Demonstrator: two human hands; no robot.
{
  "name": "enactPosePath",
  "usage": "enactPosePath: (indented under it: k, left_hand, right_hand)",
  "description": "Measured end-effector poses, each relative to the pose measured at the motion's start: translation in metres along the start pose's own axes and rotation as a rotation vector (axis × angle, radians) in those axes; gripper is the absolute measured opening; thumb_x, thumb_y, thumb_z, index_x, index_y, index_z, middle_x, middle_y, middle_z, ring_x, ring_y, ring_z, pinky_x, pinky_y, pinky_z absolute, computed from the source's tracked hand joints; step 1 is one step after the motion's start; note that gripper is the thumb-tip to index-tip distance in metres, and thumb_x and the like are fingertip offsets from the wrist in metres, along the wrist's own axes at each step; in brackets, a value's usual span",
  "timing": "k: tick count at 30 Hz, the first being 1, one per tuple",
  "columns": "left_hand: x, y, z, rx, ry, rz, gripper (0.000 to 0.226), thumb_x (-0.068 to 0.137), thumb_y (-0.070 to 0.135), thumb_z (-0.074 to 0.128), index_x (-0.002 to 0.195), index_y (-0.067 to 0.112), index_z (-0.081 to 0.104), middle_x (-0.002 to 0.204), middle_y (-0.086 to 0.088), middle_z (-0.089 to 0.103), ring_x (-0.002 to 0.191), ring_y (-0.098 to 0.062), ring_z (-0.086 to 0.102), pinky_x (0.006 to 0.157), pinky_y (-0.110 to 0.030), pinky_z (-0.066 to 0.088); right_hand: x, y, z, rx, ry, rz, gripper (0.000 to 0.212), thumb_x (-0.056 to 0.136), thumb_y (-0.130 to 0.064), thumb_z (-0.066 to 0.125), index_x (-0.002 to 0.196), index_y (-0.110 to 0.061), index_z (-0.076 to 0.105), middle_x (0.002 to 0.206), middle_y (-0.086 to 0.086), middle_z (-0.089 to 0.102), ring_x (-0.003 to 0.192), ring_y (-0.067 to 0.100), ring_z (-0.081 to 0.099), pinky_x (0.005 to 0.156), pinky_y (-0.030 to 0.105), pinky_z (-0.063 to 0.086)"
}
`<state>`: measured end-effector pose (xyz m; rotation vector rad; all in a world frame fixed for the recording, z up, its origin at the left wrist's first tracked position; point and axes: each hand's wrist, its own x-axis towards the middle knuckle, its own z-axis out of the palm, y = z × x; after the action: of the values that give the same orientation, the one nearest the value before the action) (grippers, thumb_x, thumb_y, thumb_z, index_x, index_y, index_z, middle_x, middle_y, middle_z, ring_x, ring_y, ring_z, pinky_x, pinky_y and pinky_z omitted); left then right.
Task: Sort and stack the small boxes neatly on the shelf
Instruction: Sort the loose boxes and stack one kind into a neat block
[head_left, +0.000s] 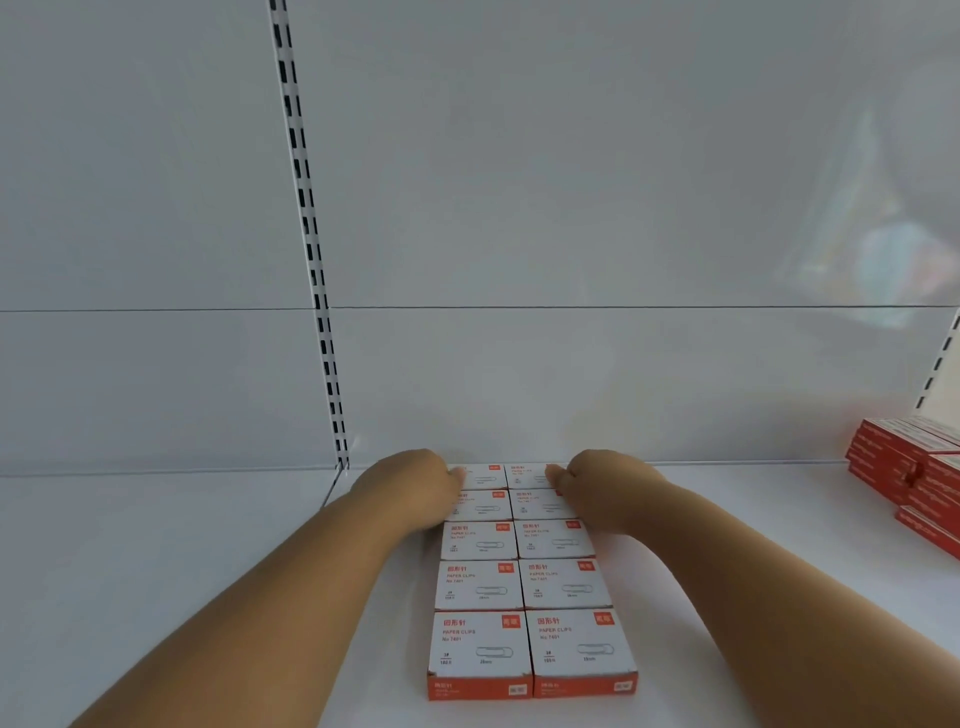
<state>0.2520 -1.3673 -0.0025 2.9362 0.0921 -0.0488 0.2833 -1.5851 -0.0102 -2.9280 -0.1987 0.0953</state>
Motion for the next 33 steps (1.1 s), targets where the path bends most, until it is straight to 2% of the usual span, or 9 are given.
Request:
enactPosePath:
  k: [3, 7, 9, 12, 14, 18, 25, 30, 33]
  left_hand:
    - [0.002, -0.001, 0.007, -0.006, 0.031, -0.006, 0.046, 0.101, 0.048, 0.034, 0.093, 0.016, 0.066, 0.087, 0.001, 0.067, 0.083, -0.017, 0.063, 0.068, -0.031, 0.046]
    - [0.004, -0.003, 0.009, -0.008, 0.042, 0.001, 0.045, 0.101, 0.049, 0.033, 0.089, 0.019, 0.064, 0.084, 0.004, 0.066, 0.080, -0.015, 0.062, 0.065, -0.031, 0.045]
    - [0.002, -0.003, 0.012, -0.020, 0.080, -0.014, 0.044, 0.100, 0.050, 0.033, 0.086, 0.020, 0.063, 0.080, 0.004, 0.065, 0.075, -0.013, 0.061, 0.061, -0.030, 0.044]
    - [0.001, -0.001, 0.012, -0.060, 0.333, -0.053, 0.034, 0.097, 0.048, 0.038, 0.085, 0.020, 0.054, 0.078, 0.005, 0.059, 0.070, -0.013, 0.056, 0.054, -0.029, 0.037]
    - [0.002, 0.000, 0.012, -0.160, 0.475, 0.016, 0.022, 0.096, 0.041, 0.046, 0.095, 0.021, 0.055, 0.092, 0.007, 0.058, 0.081, -0.014, 0.056, 0.063, -0.029, 0.042]
    - [0.004, 0.004, 0.022, -0.427, 0.244, 0.203, 0.030, 0.097, 0.031, 0.053, 0.126, 0.025, 0.060, 0.123, 0.009, 0.058, 0.107, -0.009, 0.054, 0.084, -0.022, 0.041]
    - [0.009, 0.002, 0.028, -0.452, 0.258, 0.214, 0.022, 0.096, 0.029, 0.056, 0.115, 0.027, 0.065, 0.110, 0.012, 0.061, 0.092, -0.004, 0.057, 0.064, -0.010, 0.036]
    - [0.012, 0.004, 0.027, -0.451, 0.230, 0.198, 0.020, 0.096, 0.029, 0.056, 0.114, 0.029, 0.065, 0.104, 0.015, 0.058, 0.082, 0.001, 0.054, 0.059, -0.010, 0.035]
    - [0.011, 0.004, 0.026, -0.466, 0.213, 0.200, 0.023, 0.096, 0.029, 0.056, 0.117, 0.027, 0.064, 0.113, 0.010, 0.060, 0.093, -0.004, 0.055, 0.067, -0.014, 0.038]
  right_hand:
    - [-0.001, 0.001, 0.002, -0.015, 0.013, -0.018, 0.046, 0.099, -0.052, 0.026, 0.079, -0.020, 0.053, 0.081, -0.003, 0.059, 0.074, 0.015, 0.055, 0.066, 0.032, 0.042]
    - [-0.003, -0.003, 0.000, -0.125, -0.002, -0.066, 0.044, 0.102, -0.043, 0.024, 0.099, -0.015, 0.057, 0.094, 0.002, 0.062, 0.086, 0.021, 0.059, 0.072, 0.034, 0.047]
    - [-0.002, -0.001, 0.002, -0.066, 0.006, -0.027, 0.046, 0.101, -0.048, 0.025, 0.091, -0.016, 0.057, 0.087, 0.000, 0.061, 0.079, 0.019, 0.058, 0.069, 0.033, 0.044]
    - [0.001, 0.003, 0.002, 0.049, 0.120, 0.028, 0.045, 0.097, -0.057, 0.028, 0.086, -0.020, 0.052, 0.082, -0.003, 0.059, 0.075, 0.015, 0.056, 0.066, 0.033, 0.043]
    - [0.001, 0.004, 0.003, 0.103, 0.244, -0.046, 0.038, 0.096, -0.056, 0.036, 0.102, -0.022, 0.052, 0.097, -0.005, 0.058, 0.084, 0.016, 0.057, 0.070, 0.034, 0.046]
    - [0.001, 0.000, 0.010, 0.252, 0.180, -0.235, 0.039, 0.095, -0.047, 0.048, 0.128, -0.028, 0.053, 0.121, -0.006, 0.054, 0.101, 0.012, 0.053, 0.085, 0.029, 0.042]
    - [0.004, -0.003, 0.014, 0.258, 0.183, -0.225, 0.035, 0.095, -0.045, 0.051, 0.122, -0.024, 0.060, 0.117, -0.004, 0.055, 0.100, 0.014, 0.054, 0.082, 0.027, 0.039]
    - [0.003, -0.004, 0.013, 0.245, 0.182, -0.214, 0.036, 0.095, -0.045, 0.051, 0.123, -0.024, 0.059, 0.119, -0.003, 0.055, 0.100, 0.014, 0.054, 0.081, 0.027, 0.038]
    - [0.001, -0.005, 0.011, 0.243, 0.170, -0.217, 0.038, 0.096, -0.045, 0.049, 0.126, -0.023, 0.058, 0.124, -0.001, 0.054, 0.104, 0.016, 0.054, 0.085, 0.028, 0.039]
